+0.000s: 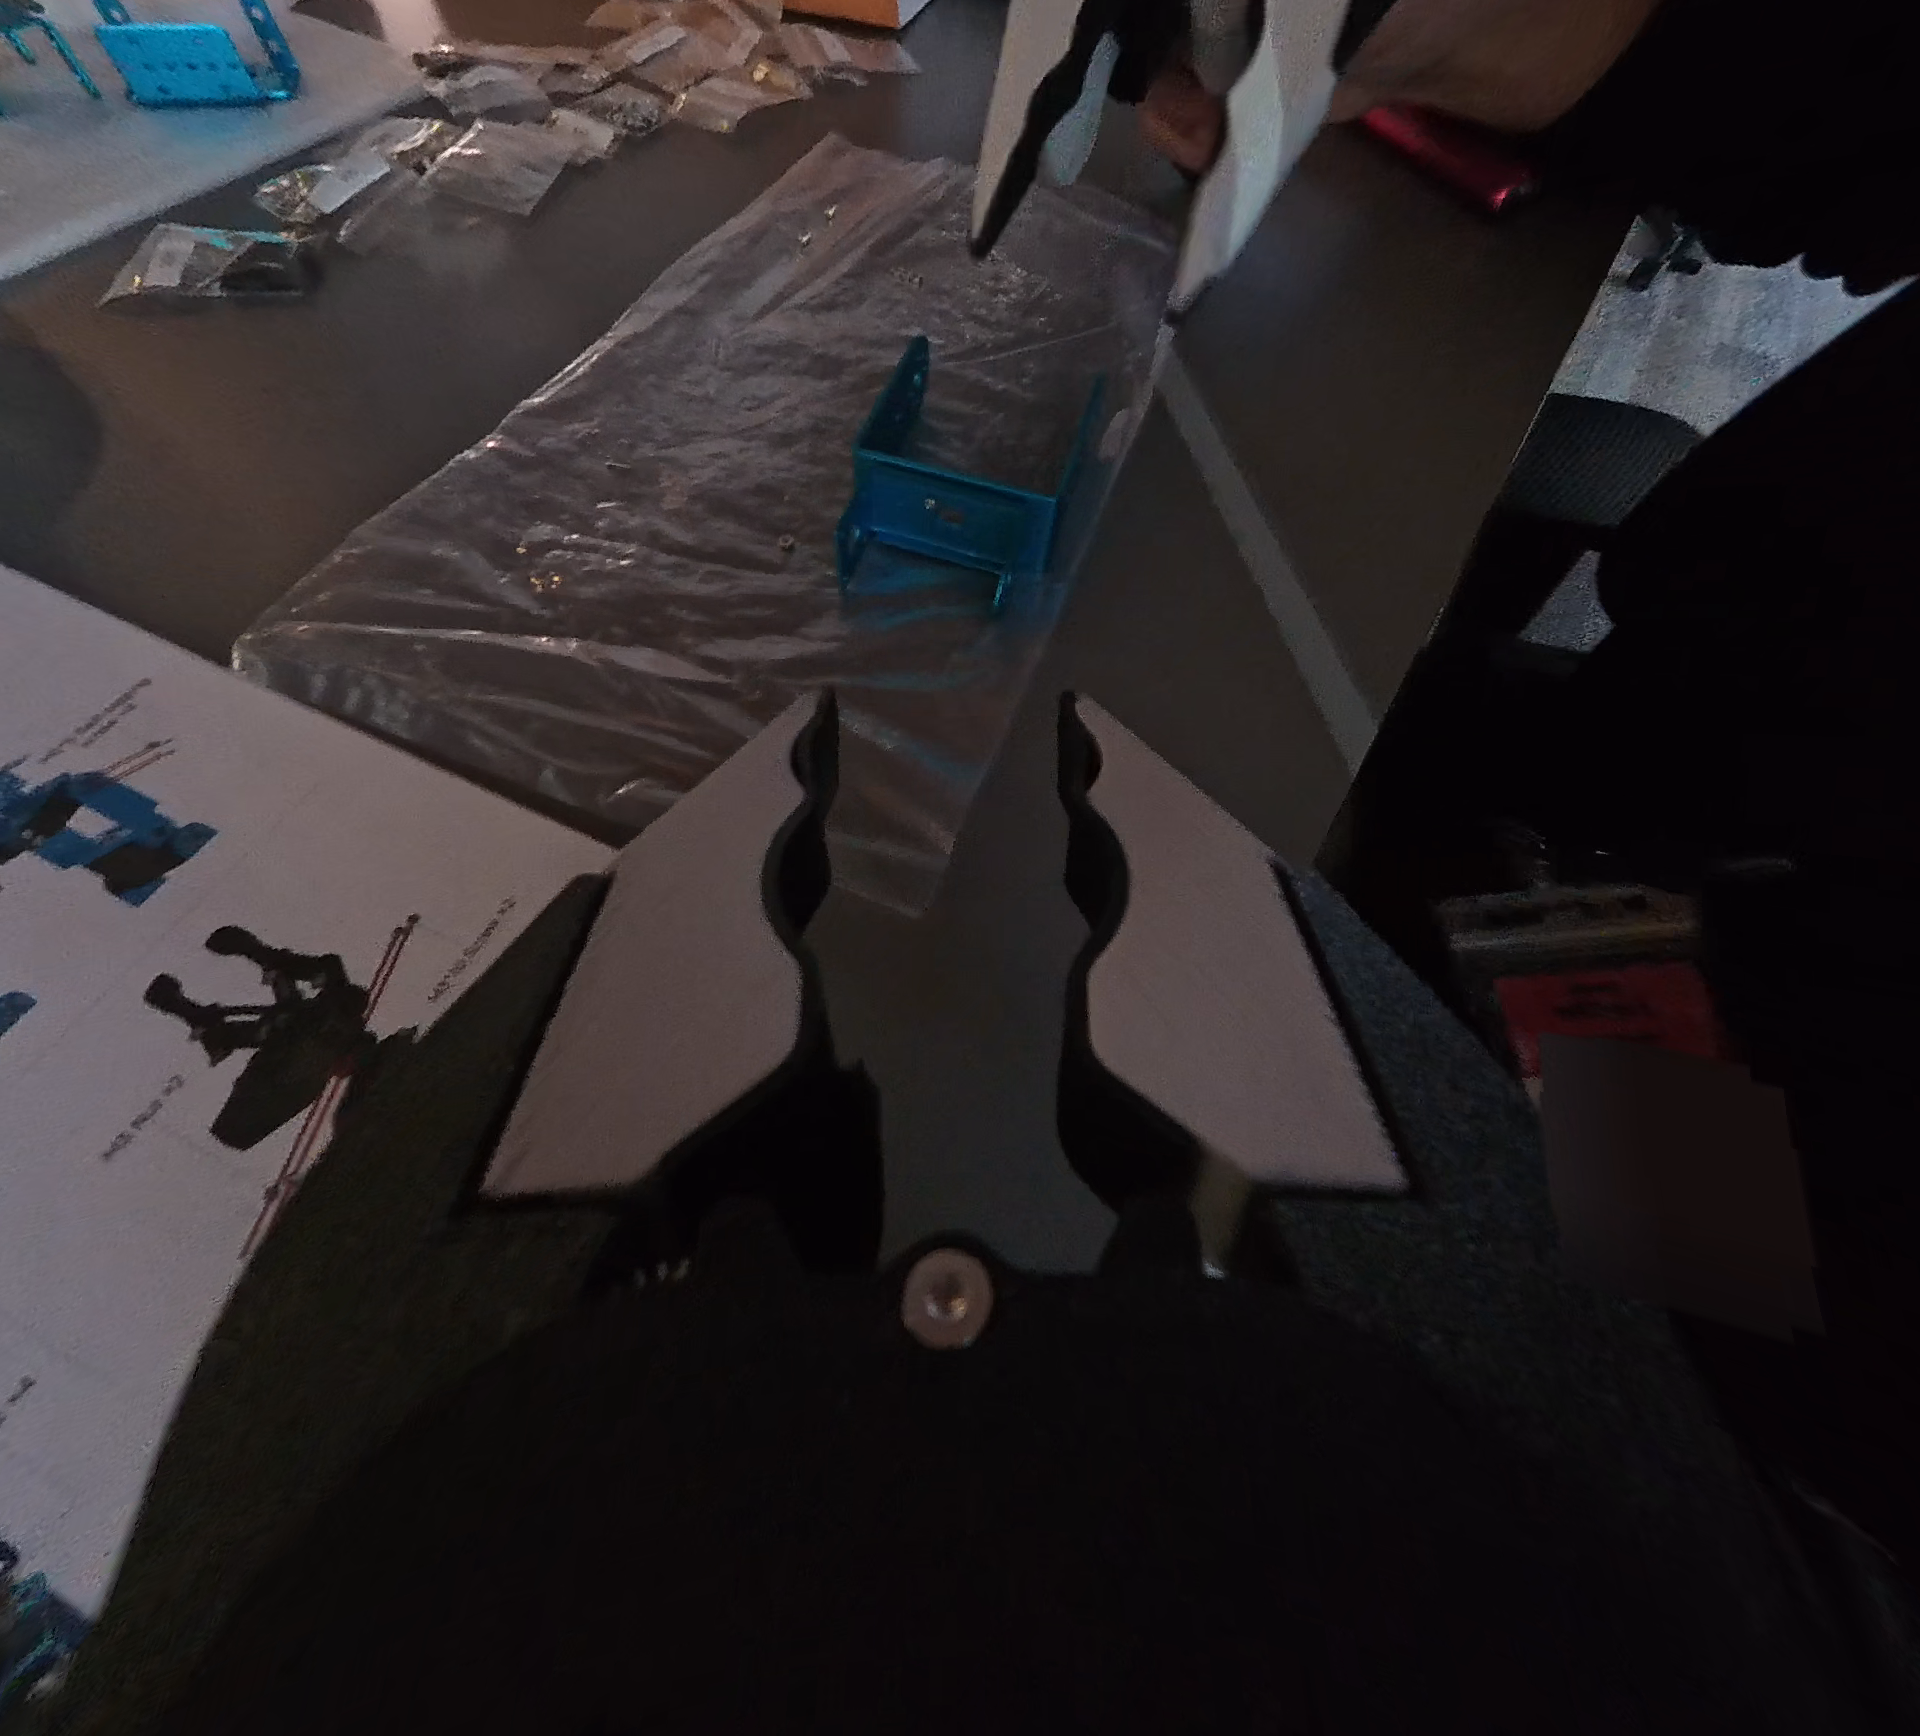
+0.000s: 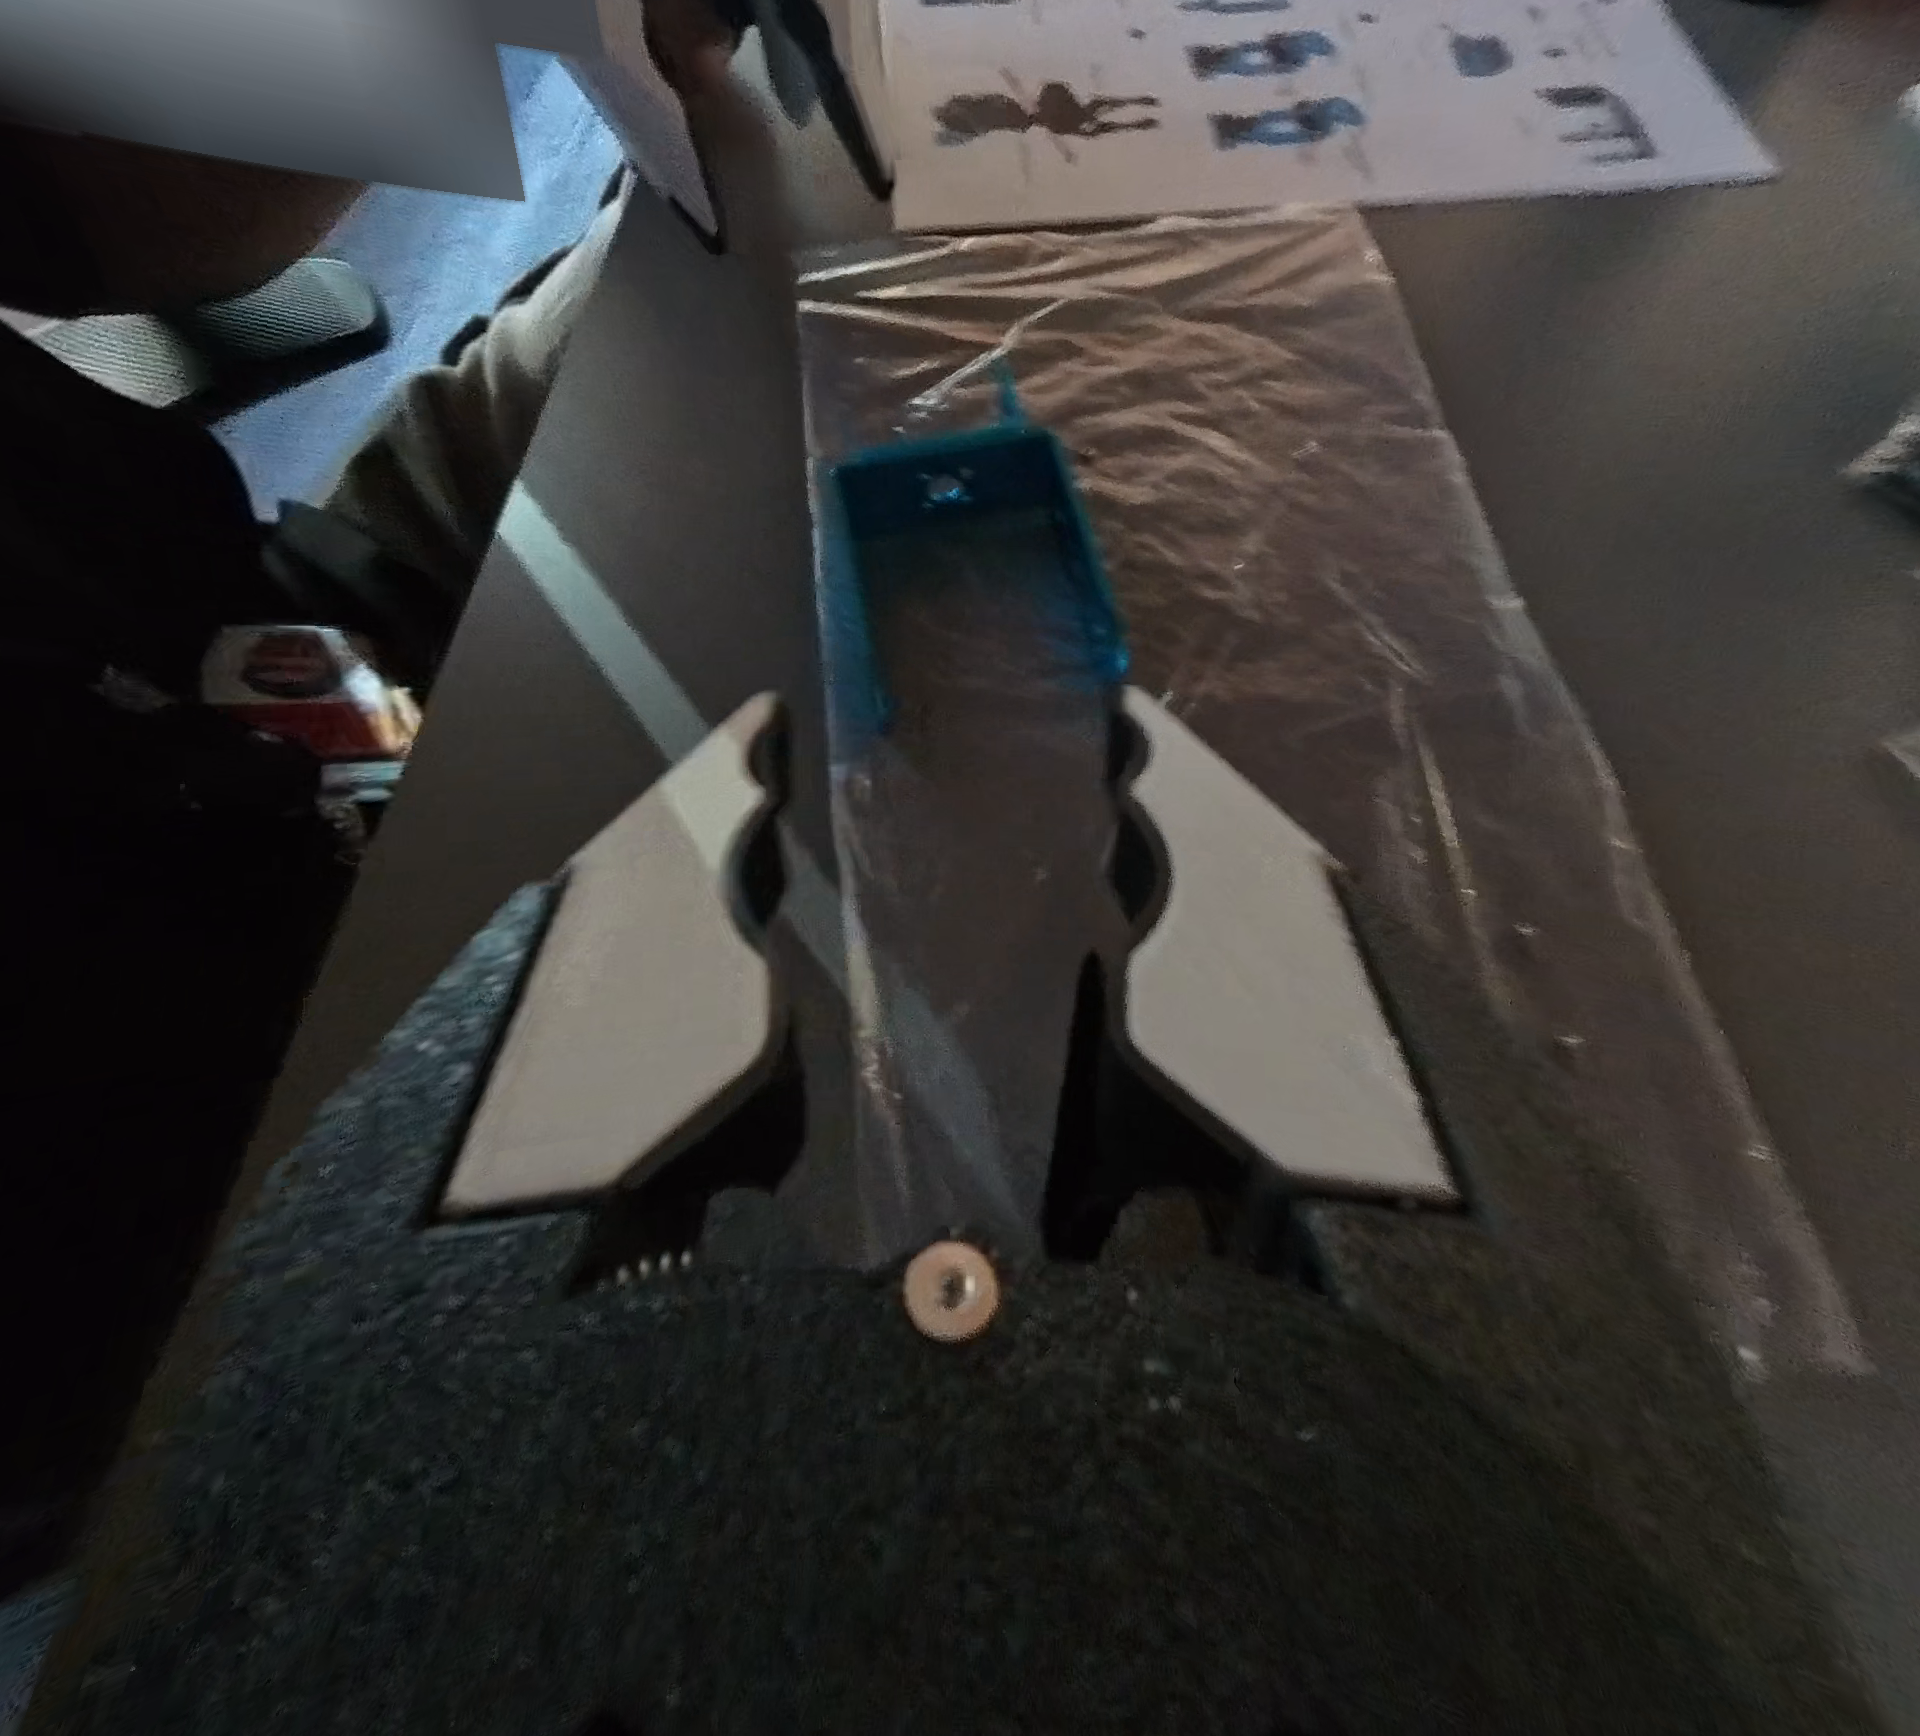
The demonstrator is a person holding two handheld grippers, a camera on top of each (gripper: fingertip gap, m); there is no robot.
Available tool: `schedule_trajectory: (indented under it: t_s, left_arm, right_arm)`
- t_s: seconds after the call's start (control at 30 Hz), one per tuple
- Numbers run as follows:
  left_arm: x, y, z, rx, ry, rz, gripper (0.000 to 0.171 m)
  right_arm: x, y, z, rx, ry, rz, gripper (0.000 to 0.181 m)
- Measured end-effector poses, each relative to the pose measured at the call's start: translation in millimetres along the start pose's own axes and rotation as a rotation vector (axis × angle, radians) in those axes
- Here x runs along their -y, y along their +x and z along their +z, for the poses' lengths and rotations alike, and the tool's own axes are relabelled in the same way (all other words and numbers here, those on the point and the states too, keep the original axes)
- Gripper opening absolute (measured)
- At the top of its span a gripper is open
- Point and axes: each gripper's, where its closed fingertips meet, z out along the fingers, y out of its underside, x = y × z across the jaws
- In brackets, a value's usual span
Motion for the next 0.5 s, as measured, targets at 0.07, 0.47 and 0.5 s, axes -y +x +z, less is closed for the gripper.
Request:
schedule_trajectory:
  t_s: [0.07,0.47,0.5]
  left_arm:
    - [0.4,2.9,7.0,0.016,-0.02,0.014,0.039]
    - [9.3,10.4,42.3,-0.056,-0.185,0.197,0.025]
    - [7.5,11.9,44.6,-0.081,-0.193,0.201,0.025]
  right_arm:
    - [-7.4,-2.1,7.9,0.01,-0.056,0.025,0.086]
    - [-0.7,12.9,27.1,0.079,-0.192,-0.049,0.078]
    - [-0.7,11.4,29.6,0.113,-0.19,-0.026,0.077]
